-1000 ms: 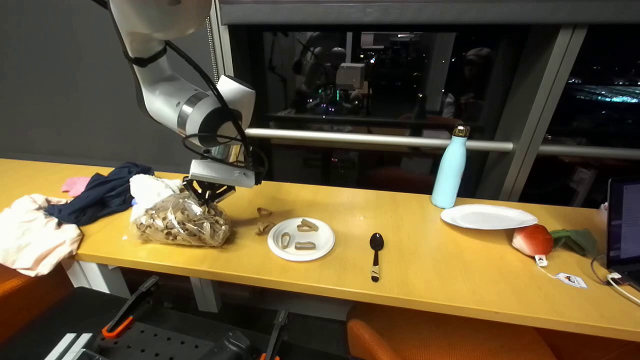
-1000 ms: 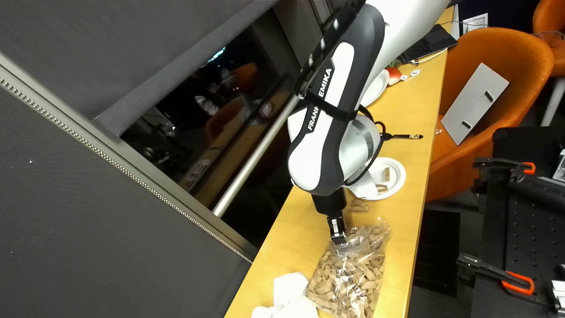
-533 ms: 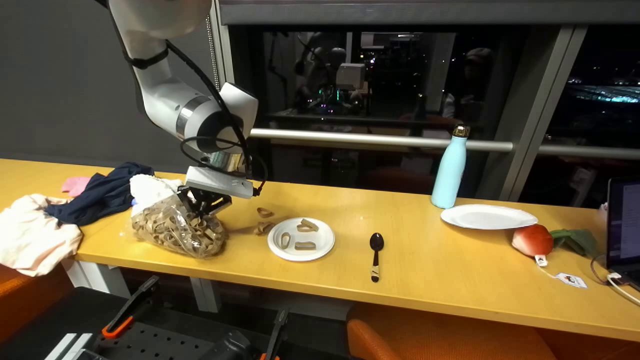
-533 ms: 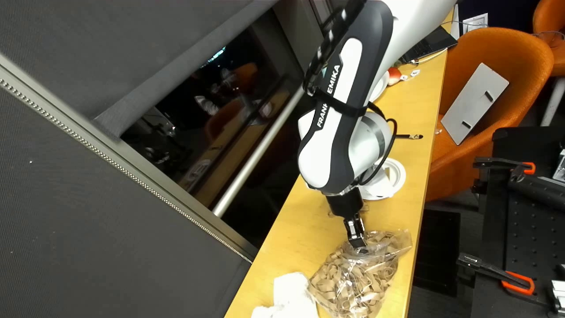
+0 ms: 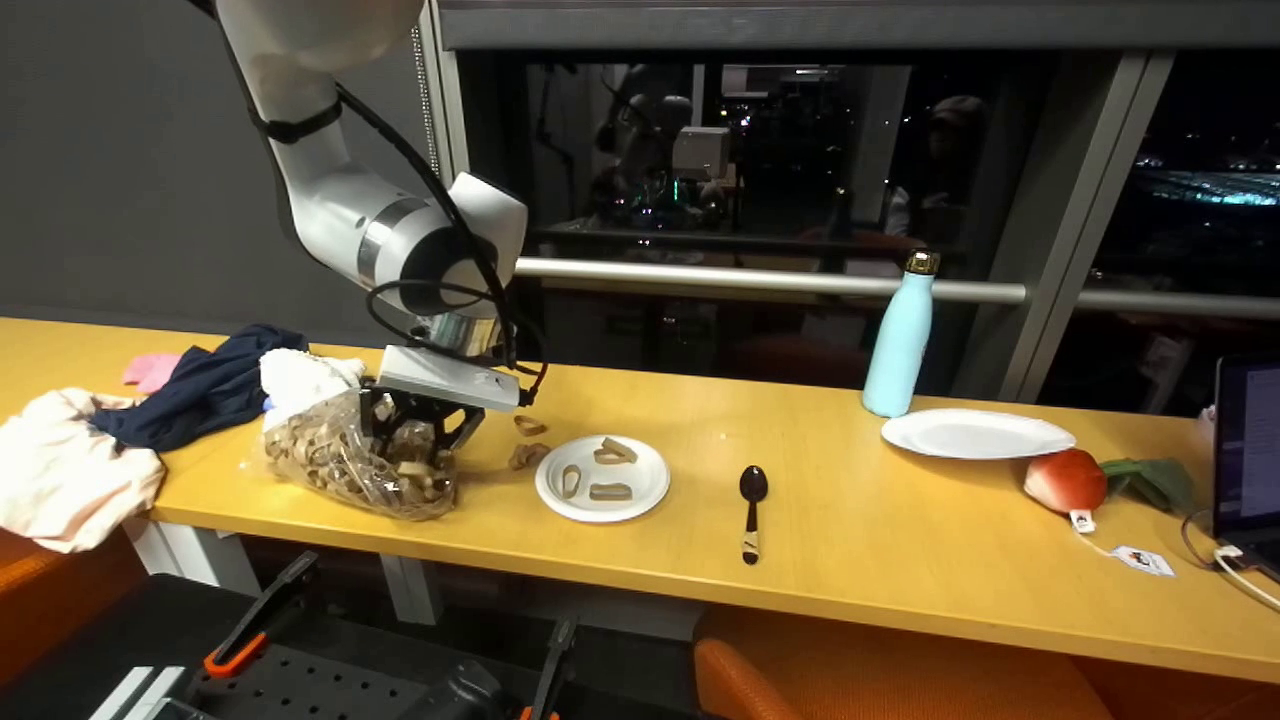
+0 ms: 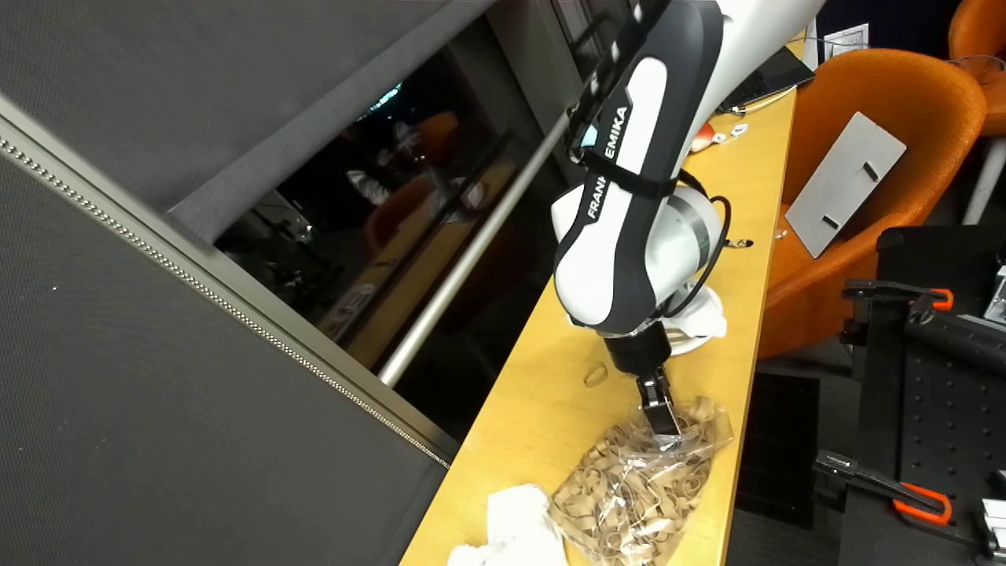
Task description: Move some rubber bands from the plate to the plastic
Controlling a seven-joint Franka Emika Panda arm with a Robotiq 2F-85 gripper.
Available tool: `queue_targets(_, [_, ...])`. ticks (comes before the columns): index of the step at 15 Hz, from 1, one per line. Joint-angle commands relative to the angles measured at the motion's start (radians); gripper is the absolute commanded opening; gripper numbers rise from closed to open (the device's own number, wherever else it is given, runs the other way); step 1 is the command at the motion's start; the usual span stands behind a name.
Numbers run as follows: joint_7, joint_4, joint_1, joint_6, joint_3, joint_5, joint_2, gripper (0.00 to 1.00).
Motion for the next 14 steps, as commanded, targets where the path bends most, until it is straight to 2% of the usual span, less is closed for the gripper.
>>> queue_targets(1, [-0.004,-0.061,0.016,0.023,-0.038,0.001,-0.054,0.88])
queue_targets(3, [0.005,-0.079,0.024,0.044,-0.066,-0.018,-0.072,1.0])
queue_targets(8, [0.02,-0.076,0.031,0.116,-0.129,-0.06,-0.069,1.0])
queue_targets(14, [0.049,-0.093,0.024,0.121,-0.169,-0.116,-0.138,1.0])
